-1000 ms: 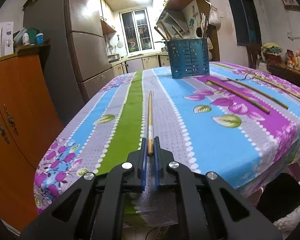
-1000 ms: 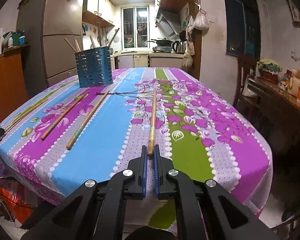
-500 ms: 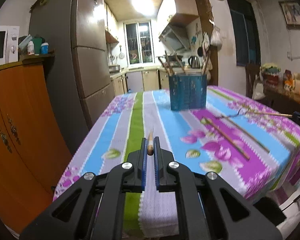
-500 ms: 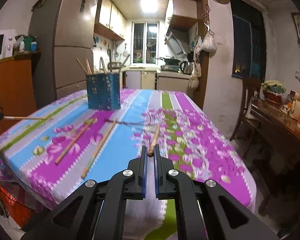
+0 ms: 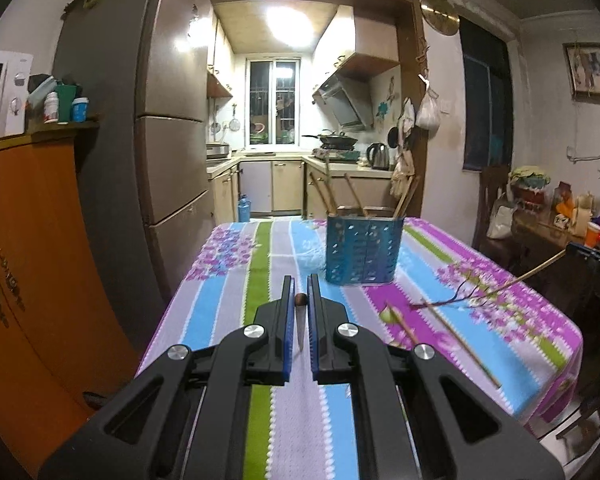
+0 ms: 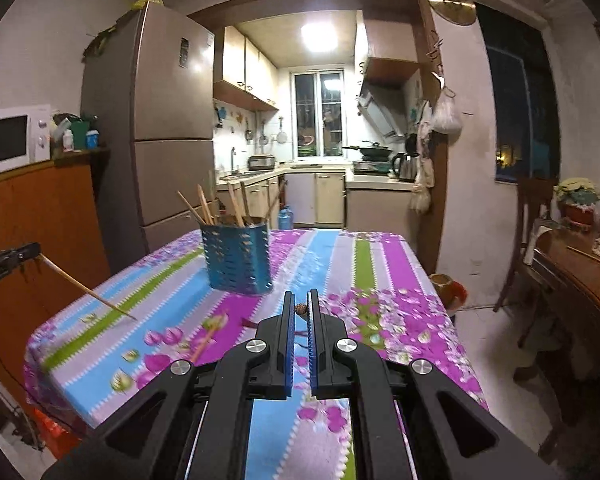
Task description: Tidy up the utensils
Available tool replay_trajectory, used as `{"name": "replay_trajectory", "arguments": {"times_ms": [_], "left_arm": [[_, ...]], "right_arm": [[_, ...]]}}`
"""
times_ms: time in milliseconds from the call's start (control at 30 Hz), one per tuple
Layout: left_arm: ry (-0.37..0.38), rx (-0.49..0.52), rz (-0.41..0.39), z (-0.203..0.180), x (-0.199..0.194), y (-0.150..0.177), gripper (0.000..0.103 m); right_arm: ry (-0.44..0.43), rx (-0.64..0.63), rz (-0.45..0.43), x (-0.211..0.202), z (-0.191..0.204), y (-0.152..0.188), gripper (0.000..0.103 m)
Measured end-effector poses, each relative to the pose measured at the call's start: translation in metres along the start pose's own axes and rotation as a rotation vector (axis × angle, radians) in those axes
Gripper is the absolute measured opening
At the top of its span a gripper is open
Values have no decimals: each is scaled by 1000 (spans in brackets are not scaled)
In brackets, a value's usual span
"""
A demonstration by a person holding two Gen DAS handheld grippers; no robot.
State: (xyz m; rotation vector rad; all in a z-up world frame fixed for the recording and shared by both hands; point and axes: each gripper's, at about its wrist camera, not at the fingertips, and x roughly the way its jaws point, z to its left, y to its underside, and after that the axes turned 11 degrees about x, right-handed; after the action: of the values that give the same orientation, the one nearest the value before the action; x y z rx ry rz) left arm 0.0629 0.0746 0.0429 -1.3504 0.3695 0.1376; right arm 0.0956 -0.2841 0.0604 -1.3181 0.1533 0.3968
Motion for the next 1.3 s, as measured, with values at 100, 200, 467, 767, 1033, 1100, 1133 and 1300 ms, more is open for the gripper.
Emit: {"name": "replay_trajectory", "arguments": {"times_ms": [100,200,467,767,1033,1100,1133,1300], "left_arm": [[26,-4,0,-2,2,-13,5],[45,-6,2,-5,3,-21,5],[84,24,-33,-17,5,-47,5],[115,61,-50,-40,21,-39,5],[118,70,-69,-38,21,-38,5],[117,77,-74,-41,20,-37,5],[113,82,-76,-42,20,-36,5],[109,97,-88,-42,15,-34,5]], "right_arm": [[-25,17,37,3,1,-11,7],[-37,28,58,4,3,-19,7],[-37,18,55,0,5,-33,1],[24,32,139,26,-25,13,1],[-114,-212,252,-26,15,120,2],[-130,-202,291,-23,29,145,2],[-119,-209,284,-21,37,155,2],[-10,-221,220,-16,66,183,31]]}}
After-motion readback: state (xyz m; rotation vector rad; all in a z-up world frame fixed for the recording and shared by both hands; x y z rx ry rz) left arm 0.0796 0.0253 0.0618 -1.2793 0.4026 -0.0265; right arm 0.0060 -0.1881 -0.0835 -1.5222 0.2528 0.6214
